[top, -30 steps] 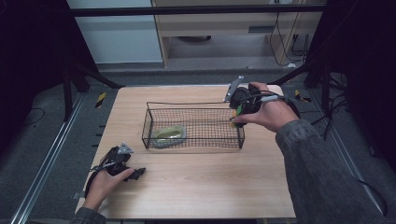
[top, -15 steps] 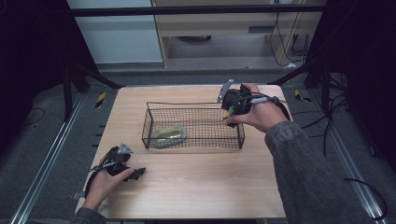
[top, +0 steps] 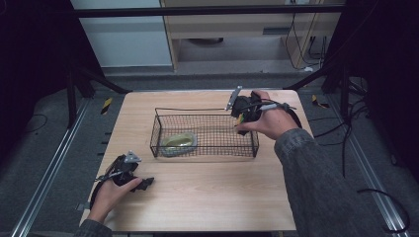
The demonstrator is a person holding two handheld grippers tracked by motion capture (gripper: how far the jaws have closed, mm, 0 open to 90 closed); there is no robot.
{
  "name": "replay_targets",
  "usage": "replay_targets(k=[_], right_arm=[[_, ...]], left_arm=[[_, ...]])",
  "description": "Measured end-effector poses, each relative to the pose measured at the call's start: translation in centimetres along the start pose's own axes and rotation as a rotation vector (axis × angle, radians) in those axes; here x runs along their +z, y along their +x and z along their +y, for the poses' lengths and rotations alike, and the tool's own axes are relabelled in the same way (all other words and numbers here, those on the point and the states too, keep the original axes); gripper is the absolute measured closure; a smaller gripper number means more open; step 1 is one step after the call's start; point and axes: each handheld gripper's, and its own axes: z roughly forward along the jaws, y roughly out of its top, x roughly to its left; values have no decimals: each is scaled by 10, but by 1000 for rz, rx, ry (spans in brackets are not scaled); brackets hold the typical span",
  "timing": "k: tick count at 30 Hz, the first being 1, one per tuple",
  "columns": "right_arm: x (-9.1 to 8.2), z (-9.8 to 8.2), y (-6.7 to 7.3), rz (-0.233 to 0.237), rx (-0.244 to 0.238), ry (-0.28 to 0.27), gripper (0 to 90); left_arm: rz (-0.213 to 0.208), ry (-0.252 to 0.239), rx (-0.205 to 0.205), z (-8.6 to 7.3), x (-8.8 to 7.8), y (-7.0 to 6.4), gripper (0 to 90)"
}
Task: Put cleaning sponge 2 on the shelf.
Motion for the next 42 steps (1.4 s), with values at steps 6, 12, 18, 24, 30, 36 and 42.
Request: replay_targets(k=[6,12,18,24,30,36,42], right_arm=[[10,3,4,21,-9,17,169],[21,4,10,44,-14,29,168],[30,4,12,58,-20,41,167],[36,2,13,65,-23,53,167],[42,2,14,72,-25,63,166],[51,0,16,84,-31,79,164],[64,-1,18,101,-32,93,163]], left_arm=[[0,-2,1,0,0,0,31],[-1,-3,2,0,0,-1,29],[-2,-3,2,0,0,-1,30],[-1,0,6,0,0,-1,29],[-2,0,7,0,0,-1,30],[-2,0,9,0,0,-1,29],[-6,0,11,0,0,-2,27]])
